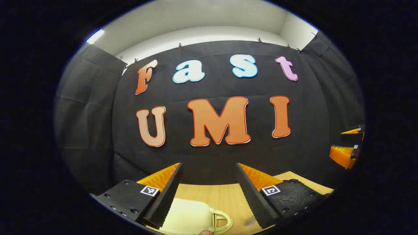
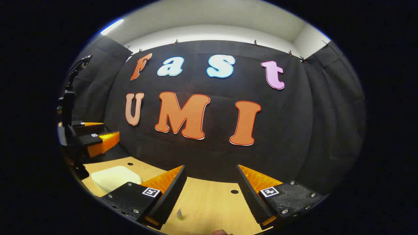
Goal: First open the suitcase, pack the skin care products into it, and then close the suitcase.
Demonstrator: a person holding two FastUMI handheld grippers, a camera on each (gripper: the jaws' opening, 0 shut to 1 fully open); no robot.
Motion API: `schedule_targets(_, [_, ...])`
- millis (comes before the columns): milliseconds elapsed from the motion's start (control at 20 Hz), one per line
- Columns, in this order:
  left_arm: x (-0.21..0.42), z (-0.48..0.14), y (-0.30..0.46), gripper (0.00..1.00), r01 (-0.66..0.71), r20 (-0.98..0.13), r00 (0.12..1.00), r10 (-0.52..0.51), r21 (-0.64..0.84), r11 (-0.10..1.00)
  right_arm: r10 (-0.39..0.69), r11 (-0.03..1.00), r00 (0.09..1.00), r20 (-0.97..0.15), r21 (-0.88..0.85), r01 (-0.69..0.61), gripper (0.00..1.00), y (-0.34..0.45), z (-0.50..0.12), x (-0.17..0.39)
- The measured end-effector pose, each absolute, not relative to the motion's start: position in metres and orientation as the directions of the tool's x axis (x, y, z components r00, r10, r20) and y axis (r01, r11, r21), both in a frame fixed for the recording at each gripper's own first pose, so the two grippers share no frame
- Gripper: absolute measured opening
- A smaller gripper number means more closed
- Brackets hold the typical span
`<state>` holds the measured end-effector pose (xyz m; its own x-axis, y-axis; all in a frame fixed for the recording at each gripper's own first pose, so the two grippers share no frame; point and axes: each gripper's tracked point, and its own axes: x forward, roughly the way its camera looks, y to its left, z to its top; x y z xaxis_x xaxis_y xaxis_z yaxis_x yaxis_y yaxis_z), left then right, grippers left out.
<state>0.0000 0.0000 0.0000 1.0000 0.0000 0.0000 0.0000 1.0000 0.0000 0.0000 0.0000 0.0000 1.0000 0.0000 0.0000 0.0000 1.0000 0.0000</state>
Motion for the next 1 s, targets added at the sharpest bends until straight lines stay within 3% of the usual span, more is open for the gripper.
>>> schedule_targets(200, [0.001, -0.015, -0.012, 1.00, 0.004, -0.043, 0.999, -0.004, 0.010, 1.000, 0.027, 1.000, 1.000, -0.006, -0.001, -0.027, 0.95, 0.002, -0.010, 0.009])
schedule_targets(700, [0.002, 0.000, -0.025, 1.00, -0.039, 0.001, 0.999, 0.039, 0.036, 0.999, 0.098, 0.995, 0.995, 0.000, -0.002, -0.098, 0.95, 0.012, -0.019, 0.019])
schedule_targets(1000, [0.006, -0.030, -0.045, 0.98, -0.010, -0.049, 0.999, 0.017, 0.138, 0.990, 0.123, 0.992, 0.992, 0.001, -0.024, -0.123, 0.95, -0.002, -0.028, 0.023])
